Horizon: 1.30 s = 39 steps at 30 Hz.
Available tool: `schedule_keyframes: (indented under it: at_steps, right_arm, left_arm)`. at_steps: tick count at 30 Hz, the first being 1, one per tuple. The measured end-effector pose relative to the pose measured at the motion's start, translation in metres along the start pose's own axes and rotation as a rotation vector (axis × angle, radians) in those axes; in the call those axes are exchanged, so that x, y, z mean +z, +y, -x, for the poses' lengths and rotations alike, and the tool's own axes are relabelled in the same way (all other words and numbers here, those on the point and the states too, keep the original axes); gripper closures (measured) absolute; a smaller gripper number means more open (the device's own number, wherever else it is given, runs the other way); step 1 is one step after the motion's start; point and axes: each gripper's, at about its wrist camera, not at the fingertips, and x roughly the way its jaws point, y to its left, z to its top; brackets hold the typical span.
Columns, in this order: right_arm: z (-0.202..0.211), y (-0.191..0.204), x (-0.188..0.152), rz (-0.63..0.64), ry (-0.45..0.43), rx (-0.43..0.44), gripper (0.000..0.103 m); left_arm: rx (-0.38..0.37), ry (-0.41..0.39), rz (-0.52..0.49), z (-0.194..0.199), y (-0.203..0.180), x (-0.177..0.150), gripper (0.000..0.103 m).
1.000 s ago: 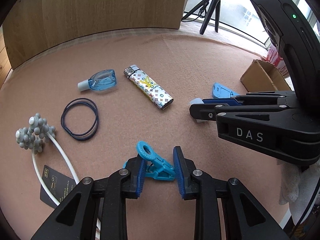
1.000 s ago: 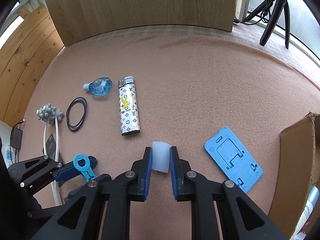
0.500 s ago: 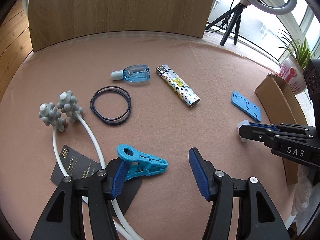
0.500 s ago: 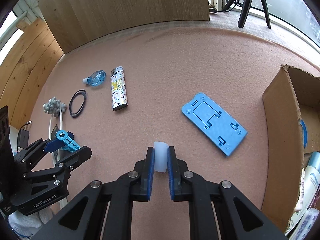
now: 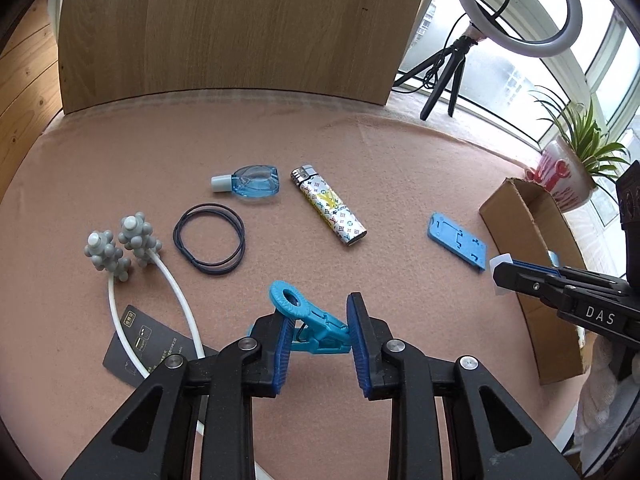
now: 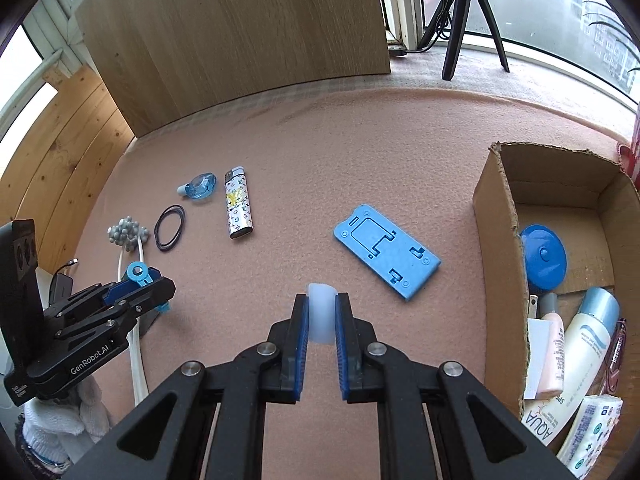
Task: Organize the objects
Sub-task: 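Carry the clip and white cylinder into the box and open both grippers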
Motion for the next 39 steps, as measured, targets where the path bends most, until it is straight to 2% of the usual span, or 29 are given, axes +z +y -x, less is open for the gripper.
schedule_keyframes:
  at_steps: [5,12,18,25,30,38,39]
  right_arm:
    - [0.031,-0.017,-0.005,-0.022,-0.05,-0.009,0.092]
    - [0.073,-0.056,-0.018,-0.074,-0.114,-0.059,0.092]
    - [0.097,-0.097,-0.031,-0.14,-0.141,-0.108,0.092]
    - [0.113,-0.137,-0.048,-0.201,-0.154,-0.156,0.092]
    - [0.119,-0.157,-0.057,-0.227,-0.156,-0.17,0.092]
    - [0.123,-0.177,-0.063,-0.255,-0.156,-0.185,0.092]
    - [0.123,-0.179,-0.064,-0.255,-0.158,-0.185,0.091]
  left_arm:
    - [-0.061,-0.033,-0.052,0.007,-0.039,0.016,0.075]
    - [-0.161,-0.048,-0.148,0.003,-0.112,0.035,0.075]
    - [-0.227,-0.044,-0.238,-0.01,-0.179,0.045,0.075]
    - [-0.265,-0.017,-0.31,-0.035,-0.241,0.049,0.075]
    - [-0.284,0.001,-0.346,-0.051,-0.271,0.047,0.075]
    - [-0.314,0.024,-0.376,-0.065,-0.298,0.043,0.074]
    - [-0.32,0.025,-0.377,-0.066,-0.3,0.043,0.067]
